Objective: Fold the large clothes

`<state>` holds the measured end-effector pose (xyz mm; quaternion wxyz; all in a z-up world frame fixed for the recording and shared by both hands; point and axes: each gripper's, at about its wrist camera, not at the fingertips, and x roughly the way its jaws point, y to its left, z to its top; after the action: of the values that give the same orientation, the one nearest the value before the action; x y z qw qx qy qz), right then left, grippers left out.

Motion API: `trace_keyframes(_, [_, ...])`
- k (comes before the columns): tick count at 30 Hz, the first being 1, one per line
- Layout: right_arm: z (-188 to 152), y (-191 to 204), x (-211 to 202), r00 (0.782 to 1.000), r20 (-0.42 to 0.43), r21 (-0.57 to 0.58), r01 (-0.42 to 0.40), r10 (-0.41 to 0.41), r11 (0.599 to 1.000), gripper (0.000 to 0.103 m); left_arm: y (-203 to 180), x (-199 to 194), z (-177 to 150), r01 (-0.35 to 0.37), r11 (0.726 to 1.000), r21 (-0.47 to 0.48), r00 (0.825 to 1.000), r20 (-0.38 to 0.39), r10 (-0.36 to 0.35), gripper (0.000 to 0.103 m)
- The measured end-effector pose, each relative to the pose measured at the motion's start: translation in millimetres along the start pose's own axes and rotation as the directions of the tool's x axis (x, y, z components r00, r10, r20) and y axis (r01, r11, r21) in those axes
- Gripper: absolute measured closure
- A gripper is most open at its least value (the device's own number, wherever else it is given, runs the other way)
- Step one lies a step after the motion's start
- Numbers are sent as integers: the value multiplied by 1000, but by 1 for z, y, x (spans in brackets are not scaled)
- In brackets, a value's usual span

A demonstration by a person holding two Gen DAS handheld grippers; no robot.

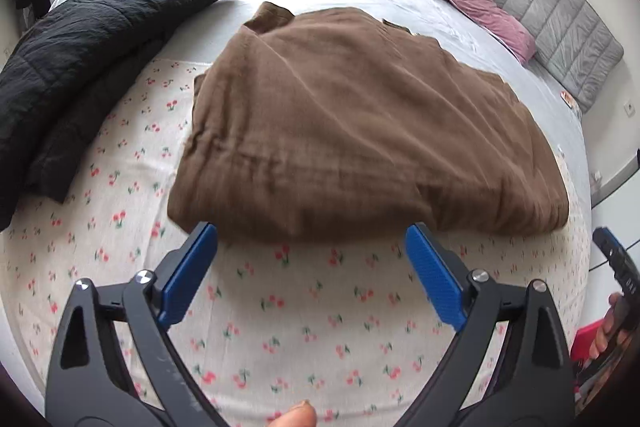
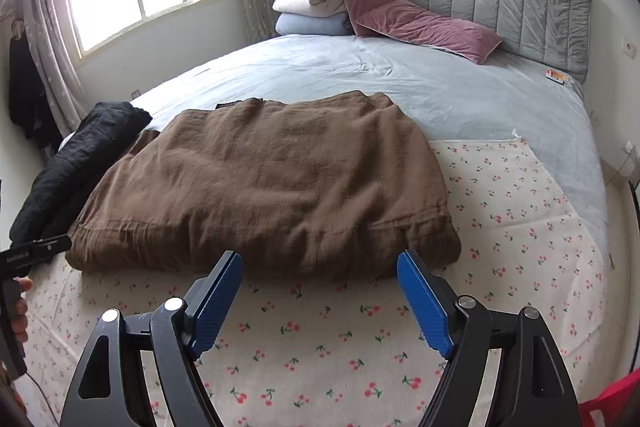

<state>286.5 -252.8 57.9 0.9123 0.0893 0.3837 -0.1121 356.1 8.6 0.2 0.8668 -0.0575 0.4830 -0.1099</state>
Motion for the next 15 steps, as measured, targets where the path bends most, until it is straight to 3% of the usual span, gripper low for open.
trace_keyframes(4, [-20,11,-33,1000,-21,-11,18,-18,1000,17,-15,-33,-44,-27,1000,-5,999,-18,27,6])
trace_keyframes(9, [-49,24,-65,999,-37,-14,3,-3,1000,12,-38,-65,-92,-51,997,57,998,-18,52,6])
trace_keyframes(15, [-87,42,-64,998,-60,-18,20,-21,1000,10,-66,-68,-121,-90,990,108,996,4,90,6])
